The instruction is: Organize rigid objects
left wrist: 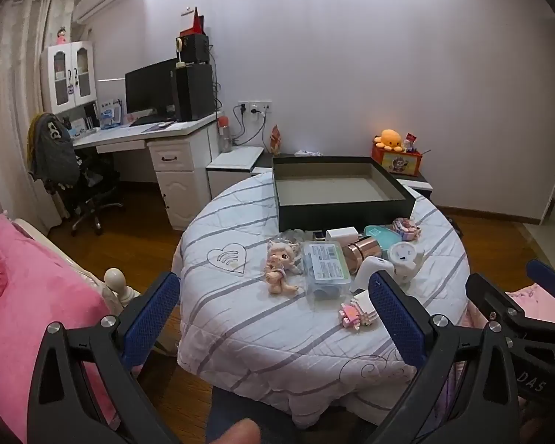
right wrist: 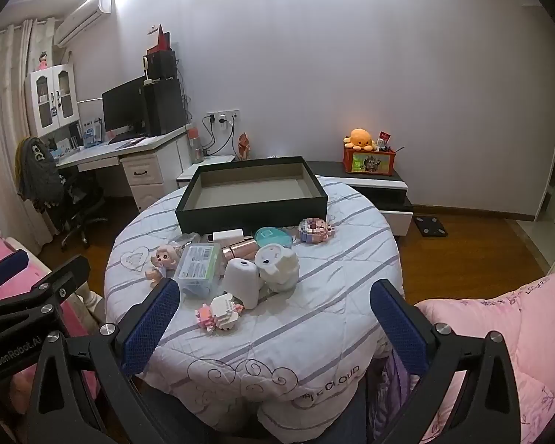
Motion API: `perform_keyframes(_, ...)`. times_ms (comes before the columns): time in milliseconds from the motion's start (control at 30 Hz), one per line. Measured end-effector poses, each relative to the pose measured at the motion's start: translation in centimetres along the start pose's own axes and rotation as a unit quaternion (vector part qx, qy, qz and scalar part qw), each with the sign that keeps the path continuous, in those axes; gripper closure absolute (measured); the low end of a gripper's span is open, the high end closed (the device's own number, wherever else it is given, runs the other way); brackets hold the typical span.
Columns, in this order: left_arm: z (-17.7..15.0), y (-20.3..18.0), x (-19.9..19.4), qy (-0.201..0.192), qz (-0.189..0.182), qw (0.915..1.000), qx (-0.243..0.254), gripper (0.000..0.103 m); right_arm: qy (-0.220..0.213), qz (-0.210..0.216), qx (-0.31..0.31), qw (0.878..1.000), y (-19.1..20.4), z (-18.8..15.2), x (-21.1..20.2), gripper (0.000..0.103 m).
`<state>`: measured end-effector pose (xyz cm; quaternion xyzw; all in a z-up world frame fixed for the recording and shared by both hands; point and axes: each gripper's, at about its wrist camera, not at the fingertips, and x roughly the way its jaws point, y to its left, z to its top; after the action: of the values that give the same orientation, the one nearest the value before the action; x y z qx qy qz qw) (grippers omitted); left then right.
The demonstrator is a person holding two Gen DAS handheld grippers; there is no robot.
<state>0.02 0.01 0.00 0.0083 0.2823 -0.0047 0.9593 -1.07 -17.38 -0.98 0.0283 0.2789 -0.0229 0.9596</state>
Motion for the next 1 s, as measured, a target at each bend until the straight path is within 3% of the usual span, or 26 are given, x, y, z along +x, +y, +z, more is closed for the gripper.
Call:
perform_keyframes(267,0.7,0.5,-0.4,0.011,0.006,0.9999,-0.005,0.0,-0.004,0.0,-0.001,1.0,0.1,0.0,-0.3,0.0)
perform_keyframes(367,0.9,0.1,-0.8,0.008,0.021,0.9998,0.0,0.0,-0.005,-0.001,-0.002,1.0,0.1,0.4,-0.3,0.0)
perform_keyframes(633,0.4,0.2,-1.6,-0.026,0.011,0.9996,-0.007,0.0,-0.017,-0.005,-0.002,1.0,0.0,0.7,-0.9,0.0)
perform_keyframes(1000,0.6,1.2,-1.6,-0.028,0.015,0.9992,-0.024,0.0,-0.029,-0.004,-0.001,1.0,0.1,0.9,-1.6,0.0)
